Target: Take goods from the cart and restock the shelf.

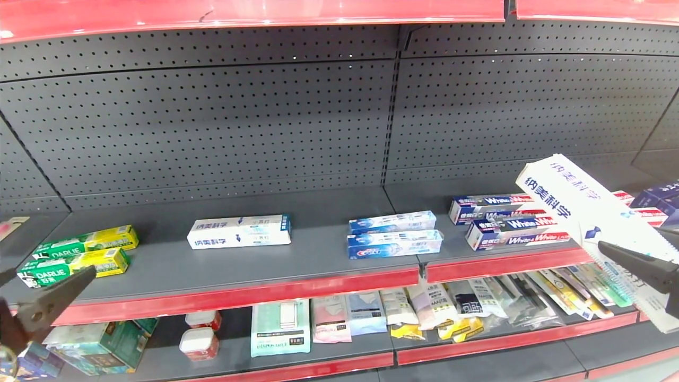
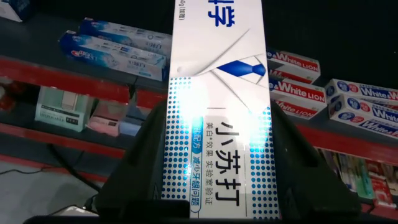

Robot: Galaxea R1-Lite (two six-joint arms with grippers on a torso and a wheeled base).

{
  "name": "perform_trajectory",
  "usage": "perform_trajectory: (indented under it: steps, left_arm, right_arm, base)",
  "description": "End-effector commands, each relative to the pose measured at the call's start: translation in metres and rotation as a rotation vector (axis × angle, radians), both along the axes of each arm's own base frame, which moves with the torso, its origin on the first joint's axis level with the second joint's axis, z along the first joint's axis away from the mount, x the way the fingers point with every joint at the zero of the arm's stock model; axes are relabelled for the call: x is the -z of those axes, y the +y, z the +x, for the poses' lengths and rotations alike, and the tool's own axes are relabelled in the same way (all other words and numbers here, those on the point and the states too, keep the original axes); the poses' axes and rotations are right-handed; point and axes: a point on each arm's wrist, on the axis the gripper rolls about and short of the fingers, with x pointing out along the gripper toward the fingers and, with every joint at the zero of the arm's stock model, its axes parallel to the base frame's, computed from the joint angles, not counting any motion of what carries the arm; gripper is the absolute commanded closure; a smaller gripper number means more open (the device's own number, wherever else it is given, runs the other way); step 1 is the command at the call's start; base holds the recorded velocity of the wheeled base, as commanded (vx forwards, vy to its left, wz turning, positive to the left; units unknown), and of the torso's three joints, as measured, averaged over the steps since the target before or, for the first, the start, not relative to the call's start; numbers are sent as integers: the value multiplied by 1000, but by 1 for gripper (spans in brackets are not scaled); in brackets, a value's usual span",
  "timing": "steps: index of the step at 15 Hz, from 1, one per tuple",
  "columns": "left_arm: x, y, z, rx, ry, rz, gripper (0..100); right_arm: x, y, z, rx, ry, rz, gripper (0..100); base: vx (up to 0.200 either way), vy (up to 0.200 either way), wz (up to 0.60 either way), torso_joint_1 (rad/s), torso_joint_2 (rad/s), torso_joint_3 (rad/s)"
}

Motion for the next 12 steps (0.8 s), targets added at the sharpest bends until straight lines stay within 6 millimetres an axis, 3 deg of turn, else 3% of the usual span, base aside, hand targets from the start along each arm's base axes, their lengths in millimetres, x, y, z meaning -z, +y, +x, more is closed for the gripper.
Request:
perform_trajectory:
  steps: [1,6,8,12]
  left_arm:
    - [20,0,80,-9,163,2,0]
    - [54,-18,160,28,151,20,0]
    - [59,-36,208,29,130,7,0]
    - [68,-52,249,38,185,-9,0]
  right_arm:
    - [0,1,2,-8,3,0,100]
    - [5,2,6,-17,36,-2,100]
    - [11,5,6,-52,50,-28,100]
    - [14,6,4,-59,57,-37,100]
  base:
    - [0,0,0,0,0,0]
    - [0,0,0,0,0,0]
    - [0,0,0,0,0,0]
    - [0,0,0,0,0,0]
